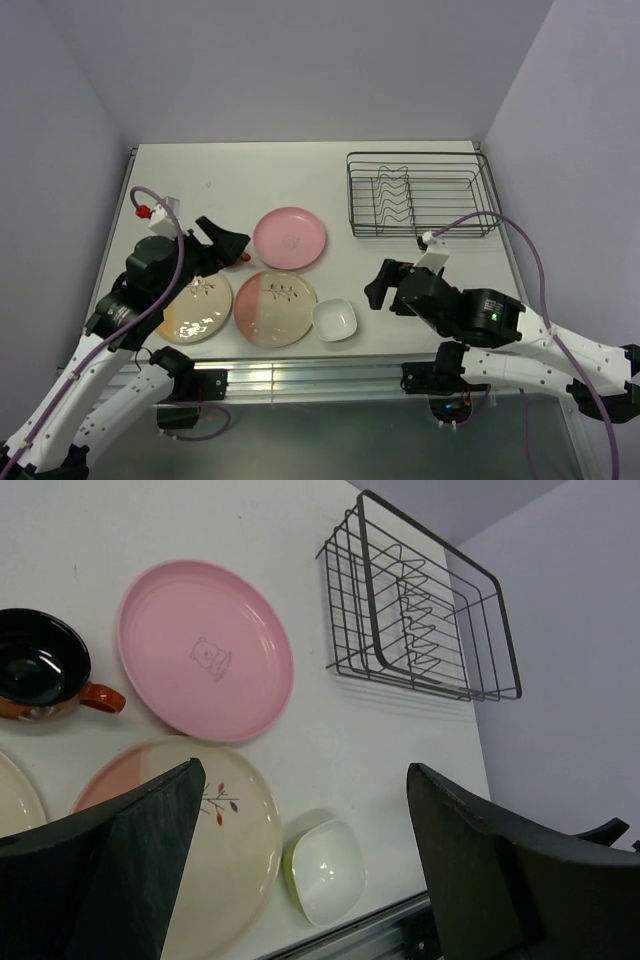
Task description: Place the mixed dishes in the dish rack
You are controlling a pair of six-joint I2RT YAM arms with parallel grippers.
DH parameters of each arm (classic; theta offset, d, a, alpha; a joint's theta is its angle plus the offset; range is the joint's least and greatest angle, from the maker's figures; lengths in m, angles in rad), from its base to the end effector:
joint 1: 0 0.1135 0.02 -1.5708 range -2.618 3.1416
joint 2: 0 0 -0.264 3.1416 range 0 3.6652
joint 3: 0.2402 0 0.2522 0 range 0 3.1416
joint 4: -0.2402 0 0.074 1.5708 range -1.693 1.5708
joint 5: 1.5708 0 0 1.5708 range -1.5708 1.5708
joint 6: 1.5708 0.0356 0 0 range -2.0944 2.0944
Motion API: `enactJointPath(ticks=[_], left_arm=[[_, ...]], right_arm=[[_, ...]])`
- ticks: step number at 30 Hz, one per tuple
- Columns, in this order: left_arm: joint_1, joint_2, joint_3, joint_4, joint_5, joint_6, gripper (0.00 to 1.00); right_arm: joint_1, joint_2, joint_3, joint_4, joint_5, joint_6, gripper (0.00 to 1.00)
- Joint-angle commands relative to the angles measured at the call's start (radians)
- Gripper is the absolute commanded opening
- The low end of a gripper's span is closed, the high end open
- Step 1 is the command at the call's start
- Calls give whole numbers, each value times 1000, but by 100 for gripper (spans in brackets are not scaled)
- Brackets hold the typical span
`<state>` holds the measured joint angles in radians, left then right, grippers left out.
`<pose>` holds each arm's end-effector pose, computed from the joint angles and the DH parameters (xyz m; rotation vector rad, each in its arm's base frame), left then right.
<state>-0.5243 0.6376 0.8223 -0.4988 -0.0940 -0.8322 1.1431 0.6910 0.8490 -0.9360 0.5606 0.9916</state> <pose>0.1244 -0.0681 0.3408 -0.3687 1.9370 -0.8262 0.0683 0.1043 0.3064 0.0996 2.2539 0.5101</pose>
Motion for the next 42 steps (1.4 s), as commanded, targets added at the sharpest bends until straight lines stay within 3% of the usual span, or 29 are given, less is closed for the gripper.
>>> enactJointPath(ticks=[1,13,25,42], left_arm=[[-3,-12,1,17,-36,-1,90],[-3,5,9,-3,-23,7,90],[-5,51,1,16,30,21,89],[-40,187,-17,85,200,50,79]], right_arm=[[6,24,-2,17,18,-11,95],[12,208,-86,180,-195,-42,89],[27,295,-130,244,-208,-39,84],[7,367,-220,330,-188,18,79]])
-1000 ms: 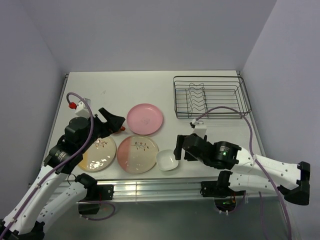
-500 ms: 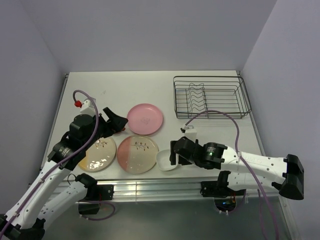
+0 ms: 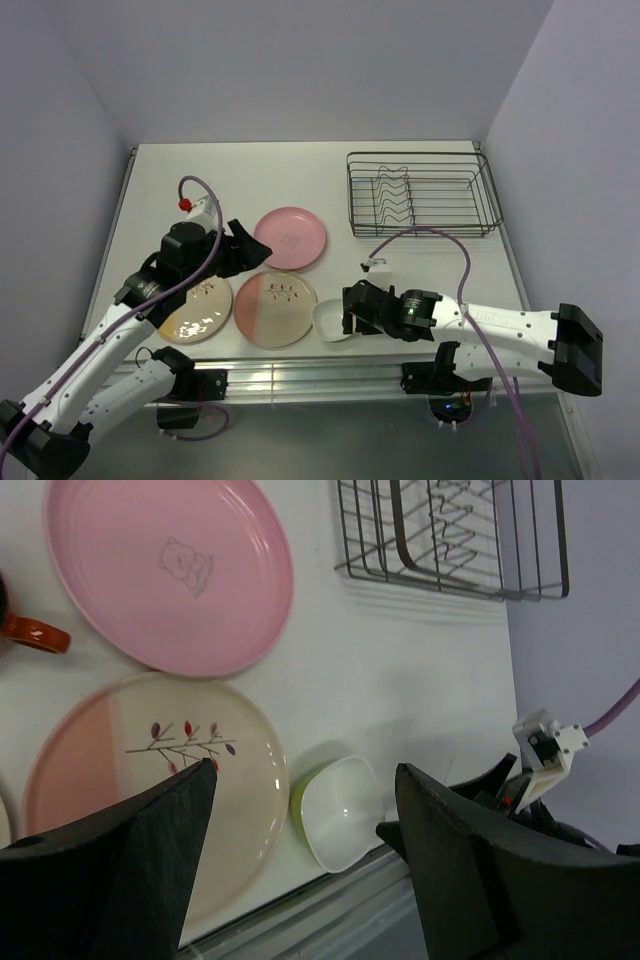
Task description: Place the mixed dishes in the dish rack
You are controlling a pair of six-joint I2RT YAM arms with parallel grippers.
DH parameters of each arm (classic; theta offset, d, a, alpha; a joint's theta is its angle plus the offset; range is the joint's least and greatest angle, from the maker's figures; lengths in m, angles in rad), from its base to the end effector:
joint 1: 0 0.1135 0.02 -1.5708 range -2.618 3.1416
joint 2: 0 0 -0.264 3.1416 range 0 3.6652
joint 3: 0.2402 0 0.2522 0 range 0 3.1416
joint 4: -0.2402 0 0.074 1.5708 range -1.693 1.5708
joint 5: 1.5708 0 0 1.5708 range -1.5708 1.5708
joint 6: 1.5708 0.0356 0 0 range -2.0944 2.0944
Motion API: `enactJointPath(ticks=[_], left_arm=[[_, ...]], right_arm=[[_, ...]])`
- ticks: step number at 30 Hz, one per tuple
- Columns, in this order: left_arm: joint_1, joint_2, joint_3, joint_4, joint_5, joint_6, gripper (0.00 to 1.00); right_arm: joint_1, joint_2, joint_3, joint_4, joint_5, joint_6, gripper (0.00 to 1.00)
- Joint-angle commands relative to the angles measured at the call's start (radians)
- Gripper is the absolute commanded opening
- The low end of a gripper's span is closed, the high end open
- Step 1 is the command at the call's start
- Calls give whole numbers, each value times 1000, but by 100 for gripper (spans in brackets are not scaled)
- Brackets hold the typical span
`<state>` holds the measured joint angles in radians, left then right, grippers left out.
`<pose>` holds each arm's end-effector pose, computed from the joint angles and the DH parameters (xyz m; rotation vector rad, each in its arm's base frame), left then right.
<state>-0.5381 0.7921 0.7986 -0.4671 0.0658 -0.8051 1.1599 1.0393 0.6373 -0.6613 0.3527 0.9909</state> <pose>0.1510 -0.0929 0.3143 -0.2431 2.1405 -0.8866 0.0861 0.1668 0.2066 -0.0986 2.5731 0.3690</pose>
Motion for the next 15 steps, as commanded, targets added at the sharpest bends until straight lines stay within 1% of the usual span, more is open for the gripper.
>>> enactJointPath(ticks=[1,4,7,10,12,15], left_arm=[[-57,47,8,54,26,20,79],[-126,88,17,51,-41,12,78],[-169,119,27,51,-60,3,79],[-206,142,37,53,-60,6,78],[-220,157,43,42,-99,6,79],[-238,177,48,28,-116,9,78]], right_arm=[[-22,22,-11,61,17,15,77],[-34,37,-22,103,-7,0,75],[-42,70,-21,117,-8,-6,72],[-49,99,-33,144,-18,-12,68],[-58,114,-44,170,-24,-17,65],[-66,128,-51,189,-27,-21,63]])
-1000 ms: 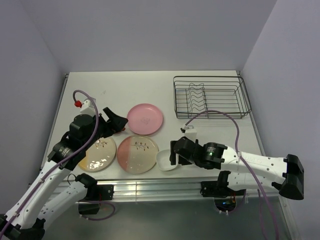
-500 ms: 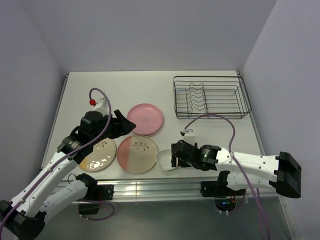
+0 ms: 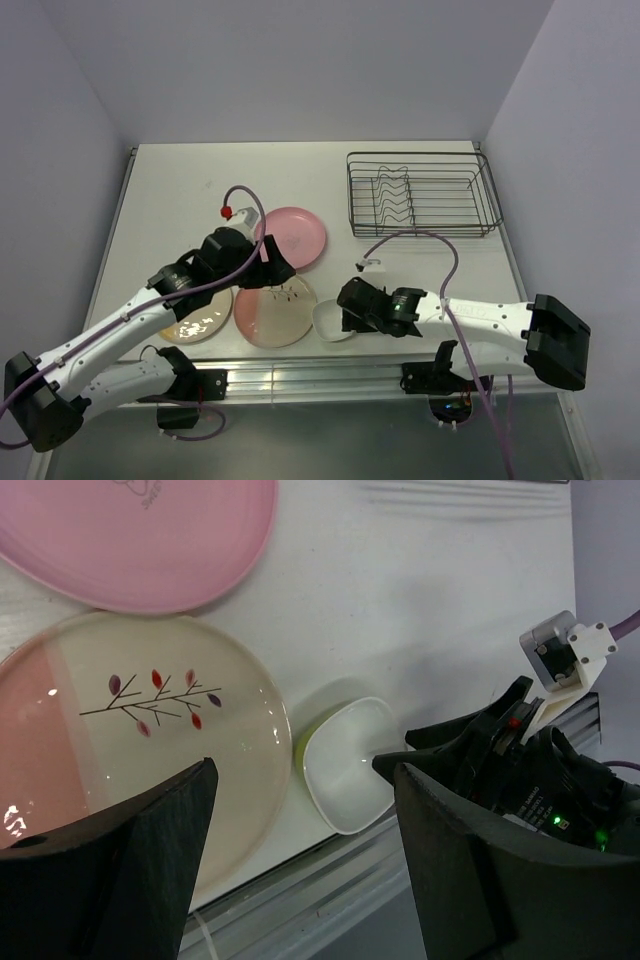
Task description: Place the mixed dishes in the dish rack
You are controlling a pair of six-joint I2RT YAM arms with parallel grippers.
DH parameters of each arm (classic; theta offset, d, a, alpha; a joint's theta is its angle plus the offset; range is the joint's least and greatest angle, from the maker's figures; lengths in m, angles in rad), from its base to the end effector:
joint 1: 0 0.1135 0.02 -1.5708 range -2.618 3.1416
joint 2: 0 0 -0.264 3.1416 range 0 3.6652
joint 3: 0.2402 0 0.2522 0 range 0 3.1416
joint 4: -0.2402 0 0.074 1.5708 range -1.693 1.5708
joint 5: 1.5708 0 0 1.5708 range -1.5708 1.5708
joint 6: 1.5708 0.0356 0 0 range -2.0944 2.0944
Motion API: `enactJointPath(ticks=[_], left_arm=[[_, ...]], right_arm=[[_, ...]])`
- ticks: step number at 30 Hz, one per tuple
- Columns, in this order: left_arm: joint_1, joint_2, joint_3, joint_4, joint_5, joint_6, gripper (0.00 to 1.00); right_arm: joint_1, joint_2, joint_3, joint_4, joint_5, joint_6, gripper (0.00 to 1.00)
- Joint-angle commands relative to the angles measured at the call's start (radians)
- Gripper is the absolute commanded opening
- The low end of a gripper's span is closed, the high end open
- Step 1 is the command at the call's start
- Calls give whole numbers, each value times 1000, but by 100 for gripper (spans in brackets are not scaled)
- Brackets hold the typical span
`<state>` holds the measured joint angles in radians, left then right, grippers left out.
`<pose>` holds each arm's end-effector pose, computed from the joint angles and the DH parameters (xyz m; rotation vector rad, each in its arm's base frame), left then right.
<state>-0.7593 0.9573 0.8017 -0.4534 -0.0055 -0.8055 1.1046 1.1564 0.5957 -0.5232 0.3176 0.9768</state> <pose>0.1519 -0.1439 0.2880 -0.0569 2.3184 -0.8485 0.1014 0.1768 0.1804 -0.0629 2.6067 0.3473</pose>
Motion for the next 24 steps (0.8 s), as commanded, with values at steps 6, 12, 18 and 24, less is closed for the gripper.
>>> enactJointPath(ticks=[6,12,18,24], left_arm=[[-89,109,67,-13,-85,9,73],[-175,224,67,8,-114,-14,69],[-245,363,89,38,-131,-34,60],[-265,475,108,82,-119,-37,51]], right_arm=[[-11,-99,-8,-21,55,17,77],[-9,-352,67,-208,100,39,84],[-11,-511,157,-382,181,45,86],[-11,-558,142,-405,170,51,86]])
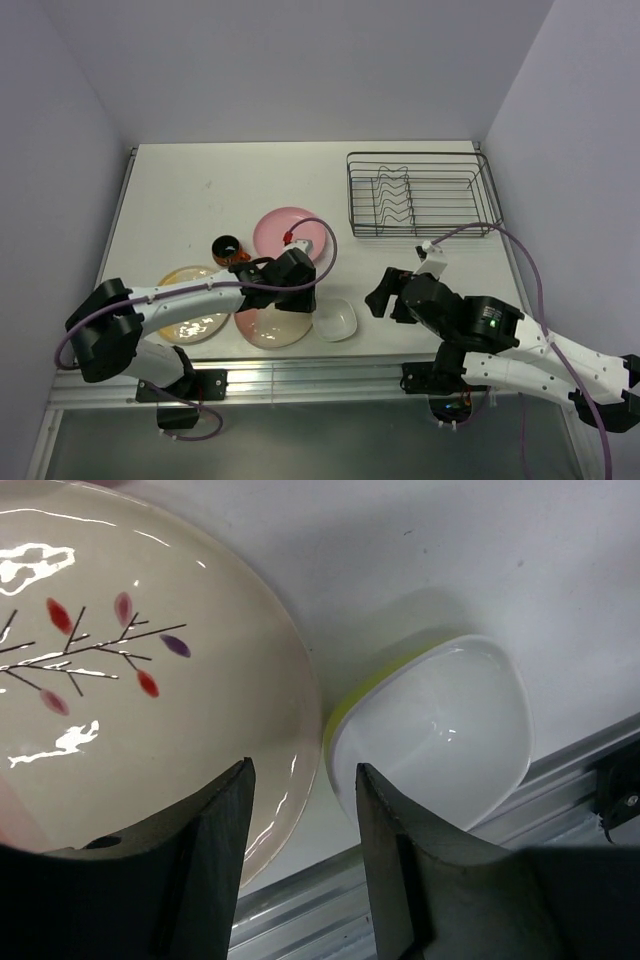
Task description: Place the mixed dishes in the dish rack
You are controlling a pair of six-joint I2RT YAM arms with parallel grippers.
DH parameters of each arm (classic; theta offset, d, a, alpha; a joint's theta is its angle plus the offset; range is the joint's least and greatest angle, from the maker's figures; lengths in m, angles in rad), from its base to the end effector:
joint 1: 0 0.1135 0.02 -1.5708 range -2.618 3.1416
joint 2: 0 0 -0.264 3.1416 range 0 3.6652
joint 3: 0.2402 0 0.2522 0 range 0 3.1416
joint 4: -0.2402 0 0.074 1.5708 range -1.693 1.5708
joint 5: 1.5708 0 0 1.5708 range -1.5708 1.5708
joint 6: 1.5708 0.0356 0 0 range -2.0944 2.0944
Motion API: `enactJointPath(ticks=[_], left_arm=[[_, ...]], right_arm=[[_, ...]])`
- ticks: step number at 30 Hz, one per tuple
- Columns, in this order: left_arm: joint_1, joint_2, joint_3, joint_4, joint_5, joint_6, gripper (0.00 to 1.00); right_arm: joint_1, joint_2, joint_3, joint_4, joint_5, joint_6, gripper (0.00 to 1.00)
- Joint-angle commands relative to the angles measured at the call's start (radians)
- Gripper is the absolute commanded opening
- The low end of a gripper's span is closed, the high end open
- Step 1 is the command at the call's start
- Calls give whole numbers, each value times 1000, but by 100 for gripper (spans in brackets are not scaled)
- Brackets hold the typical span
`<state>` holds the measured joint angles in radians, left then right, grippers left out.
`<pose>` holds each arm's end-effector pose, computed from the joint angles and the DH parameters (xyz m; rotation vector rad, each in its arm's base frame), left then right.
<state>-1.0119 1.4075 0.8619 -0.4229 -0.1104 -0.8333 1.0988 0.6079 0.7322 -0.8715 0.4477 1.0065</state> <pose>0.1516 -0.2350 0.2080 0.1900 2.6296 -0.5648 0.0668 0.0970 0.2821 0.1220 2.3006 0.6114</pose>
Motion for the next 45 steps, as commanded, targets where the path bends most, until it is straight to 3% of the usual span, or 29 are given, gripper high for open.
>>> enactJointPath(ticks=[1,5,23,26,30,39,45], left_arm=[[-13,36,51,55,-11,-7,50],[-16,76,63,72,5,2,48],[-24,151,63,87,44,11,23],[-24,160,74,84,51,17,17],[-24,173,88,88,64,26,0],[-22,162,135,154,144,49,0],[-4,169,287,125,218,98,0]], right_arm=[[-5,-16,-2,-54,37,21,86],[-5,-27,-17,-40,22,14,86],[-5,-8,-1,-24,11,-13,86],[-4,-11,-2,-26,9,-9,86],[-4,-14,-5,-27,14,-3,86],[-4,-25,10,-29,29,1,86],[-4,-40,44,-44,52,0,86]])
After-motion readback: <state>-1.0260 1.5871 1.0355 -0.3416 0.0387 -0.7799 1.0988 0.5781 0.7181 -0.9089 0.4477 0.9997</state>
